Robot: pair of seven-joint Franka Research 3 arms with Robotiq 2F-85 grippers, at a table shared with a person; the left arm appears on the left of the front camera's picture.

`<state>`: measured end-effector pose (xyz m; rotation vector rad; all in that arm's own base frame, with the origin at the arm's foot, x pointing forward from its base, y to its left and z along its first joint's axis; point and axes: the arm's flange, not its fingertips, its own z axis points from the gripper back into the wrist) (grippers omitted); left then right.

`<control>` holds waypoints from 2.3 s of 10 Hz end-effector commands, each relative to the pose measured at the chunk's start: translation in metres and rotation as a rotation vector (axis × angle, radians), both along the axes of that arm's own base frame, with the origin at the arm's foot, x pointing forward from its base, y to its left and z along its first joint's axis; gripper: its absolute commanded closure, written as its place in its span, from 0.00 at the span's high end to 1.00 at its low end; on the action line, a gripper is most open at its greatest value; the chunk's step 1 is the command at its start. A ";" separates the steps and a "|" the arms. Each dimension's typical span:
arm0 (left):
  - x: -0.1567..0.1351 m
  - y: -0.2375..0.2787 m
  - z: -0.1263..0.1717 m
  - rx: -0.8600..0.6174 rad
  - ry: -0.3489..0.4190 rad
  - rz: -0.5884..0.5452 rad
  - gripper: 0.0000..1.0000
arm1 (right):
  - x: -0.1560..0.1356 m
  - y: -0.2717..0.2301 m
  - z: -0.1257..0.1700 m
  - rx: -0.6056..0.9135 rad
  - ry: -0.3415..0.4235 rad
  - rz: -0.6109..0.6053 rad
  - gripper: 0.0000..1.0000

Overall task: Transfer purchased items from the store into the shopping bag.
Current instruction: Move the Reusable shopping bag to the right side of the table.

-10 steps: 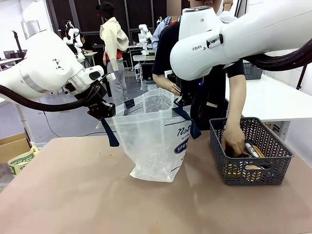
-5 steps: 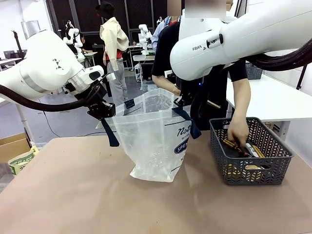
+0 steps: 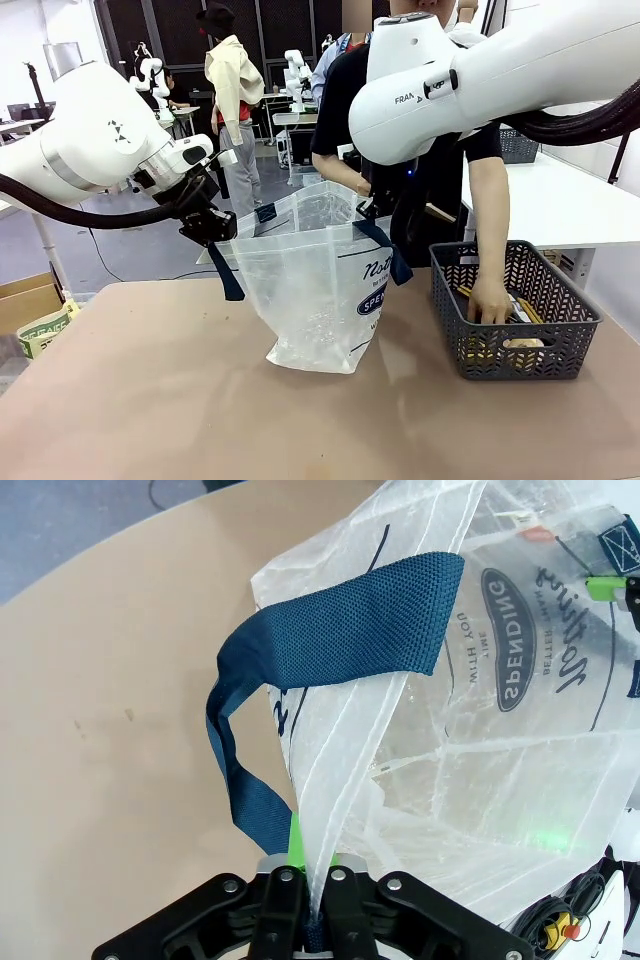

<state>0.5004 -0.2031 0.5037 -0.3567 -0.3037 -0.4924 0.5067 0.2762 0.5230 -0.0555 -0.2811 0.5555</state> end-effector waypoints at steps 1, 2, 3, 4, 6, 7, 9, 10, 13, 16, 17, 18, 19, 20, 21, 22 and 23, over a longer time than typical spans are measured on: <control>0.000 0.002 0.001 -0.001 -0.002 0.003 0.00 | 0.000 -0.001 -0.001 -0.001 0.001 -0.002 0.00; 0.000 0.002 0.001 -0.001 -0.002 0.003 0.00 | 0.000 -0.001 -0.001 -0.001 0.001 -0.002 0.00; 0.000 0.002 0.001 -0.001 -0.002 0.003 0.00 | 0.000 -0.001 -0.001 -0.001 0.001 -0.002 0.00; 0.000 0.002 0.001 -0.001 -0.002 0.003 0.00 | 0.000 -0.001 -0.001 -0.001 0.001 -0.002 0.00; 0.000 0.002 0.001 -0.001 -0.002 0.003 0.00 | 0.000 -0.001 -0.001 -0.001 0.001 -0.002 0.00; 0.000 0.002 0.001 -0.001 -0.002 0.003 0.00 | 0.000 -0.001 -0.001 -0.001 0.001 -0.002 0.00; 0.000 0.002 0.001 -0.001 -0.002 0.003 0.00 | 0.000 -0.001 -0.001 -0.001 0.001 -0.002 0.00; 0.000 0.002 0.001 -0.001 -0.002 0.003 0.00 | 0.000 -0.001 -0.001 -0.001 0.001 -0.002 0.00; 0.000 0.002 0.001 -0.001 -0.002 0.003 0.00 | 0.000 -0.001 -0.001 -0.001 0.001 -0.002 0.00; 0.000 0.002 0.001 -0.001 -0.002 0.003 0.00 | 0.000 -0.001 -0.001 -0.001 0.001 -0.002 0.00; 0.000 0.002 0.001 -0.001 -0.002 0.003 0.00 | 0.000 -0.001 -0.001 -0.001 0.001 -0.002 0.00; 0.000 0.002 0.001 -0.001 -0.002 0.003 0.00 | 0.000 -0.001 -0.001 -0.001 0.001 -0.002 0.00; 0.000 0.002 0.001 -0.001 -0.002 0.003 0.00 | 0.000 -0.001 -0.001 -0.001 0.001 -0.002 0.00; 0.000 0.002 0.001 -0.001 -0.002 0.003 0.00 | 0.000 -0.001 -0.001 -0.001 0.001 -0.002 0.00; 0.000 0.002 0.001 -0.001 -0.002 0.003 0.00 | 0.000 -0.001 -0.001 -0.001 0.001 -0.002 0.00; 0.000 0.002 0.001 -0.001 -0.002 0.003 0.00 | 0.000 -0.001 -0.001 -0.001 0.001 -0.002 0.00; 0.000 0.002 0.001 -0.001 -0.002 0.003 0.00 | 0.000 -0.001 -0.001 -0.001 0.001 -0.002 0.00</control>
